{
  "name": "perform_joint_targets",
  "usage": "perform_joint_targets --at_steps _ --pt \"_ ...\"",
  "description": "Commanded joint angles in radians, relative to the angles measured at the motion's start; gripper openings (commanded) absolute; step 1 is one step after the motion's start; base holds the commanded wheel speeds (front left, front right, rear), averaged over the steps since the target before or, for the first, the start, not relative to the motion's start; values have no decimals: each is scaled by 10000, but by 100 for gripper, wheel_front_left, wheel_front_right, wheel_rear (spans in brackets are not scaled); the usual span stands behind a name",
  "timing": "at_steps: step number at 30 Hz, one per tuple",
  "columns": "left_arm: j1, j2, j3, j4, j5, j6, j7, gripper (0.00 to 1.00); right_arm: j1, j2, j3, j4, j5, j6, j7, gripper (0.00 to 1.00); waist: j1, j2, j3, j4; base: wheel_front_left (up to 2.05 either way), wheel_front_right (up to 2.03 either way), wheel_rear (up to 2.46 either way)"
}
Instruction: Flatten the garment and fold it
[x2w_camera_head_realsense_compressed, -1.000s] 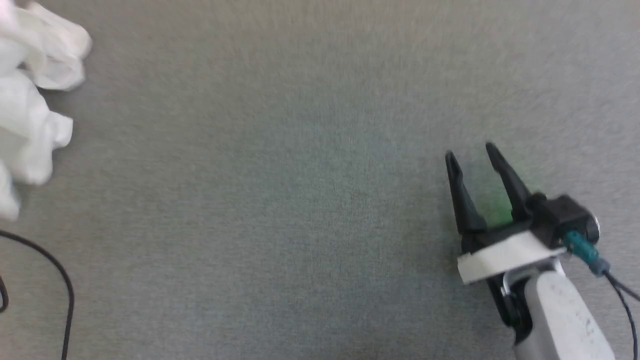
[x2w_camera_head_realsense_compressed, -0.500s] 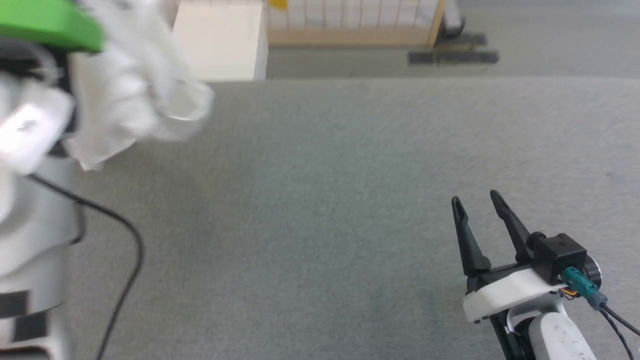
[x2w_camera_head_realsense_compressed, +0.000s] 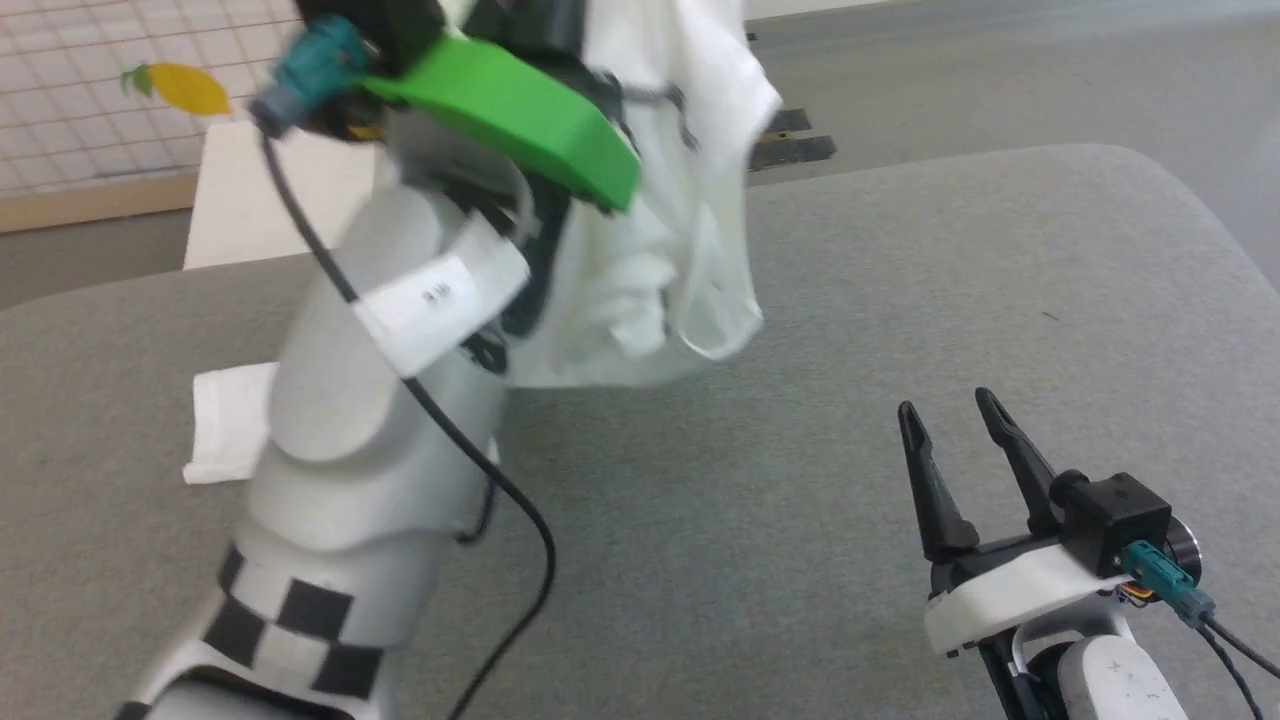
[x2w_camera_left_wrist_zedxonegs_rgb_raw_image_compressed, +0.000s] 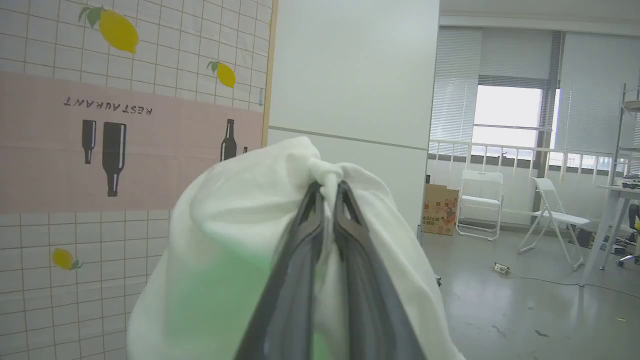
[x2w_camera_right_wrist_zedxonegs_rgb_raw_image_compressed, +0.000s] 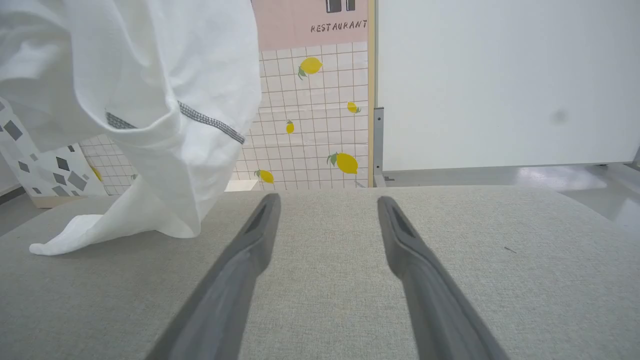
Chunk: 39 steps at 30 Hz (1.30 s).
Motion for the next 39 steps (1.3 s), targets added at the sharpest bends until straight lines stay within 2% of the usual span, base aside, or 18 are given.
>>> perform_joint_targets --at_steps 1,5,8,14,19,20,21,24,26,29,32,35,39 --pt "379 -71 -136 178 -317 -43 -71 0 69 13 44 -60 0 -17 39 100 1 -1 -3 -403 0 0 0" --pt "1320 -235 -970 1033 -1390 -50 284 0 43 14 191 -69 44 -17 74 100 1 -1 46 -729 0 0 0" --pt "2051 -251 -2017 1894 -2144 89 852 0 15 14 281 -60 61 -17 93 100 1 -1 102 -962 0 0 0" --pt "2772 -255 -3641 4320 -2326 722 2520 0 -84 14 448 -44 82 -17 110 100 1 -1 200 -1345 0 0 0" --pt "3012 -256 -4386 5621 -2673 827 4212 0 -54 14 424 -8 56 -17 106 100 1 -1 240 -1404 0 0 0" --pt "3020 -256 -4464 5725 -2716 829 4373 40 -45 14 412 -2 53 -17 108 100 1 -1 248 -1387 0 0 0" --pt "3005 -256 -4514 5769 -2762 829 4430 100 -35 14 396 0 51 -17 110 100 1 -1 255 -1355 0 0 0" --pt "2907 -257 -4299 5531 -2895 914 3707 100 -21 14 355 -33 59 -17 115 100 1 -1 281 -1204 0 0 0" --pt "2830 -257 -4052 5219 -2888 912 2769 100 -18 14 329 -64 53 -17 119 100 1 -1 263 -1080 0 0 0" --pt "2744 -149 -3508 4380 -2675 779 513 100 -14 14 252 -125 39 -17 128 100 1 -1 240 -888 0 0 0" --pt "2892 163 -3017 3639 -2342 933 -1380 100 2 14 135 -197 17 -17 143 100 1 -1 188 -698 0 0 0" --pt "3280 621 -2530 2777 -1868 1173 -1941 100 51 14 2 -267 -29 -17 172 100 1 -1 124 -506 0 0 0" --pt "4298 1157 -1457 1275 -996 1439 -2003 100 132 14 -143 -339 -104 -17 216 100 1 -1 9 -308 0 0 0"
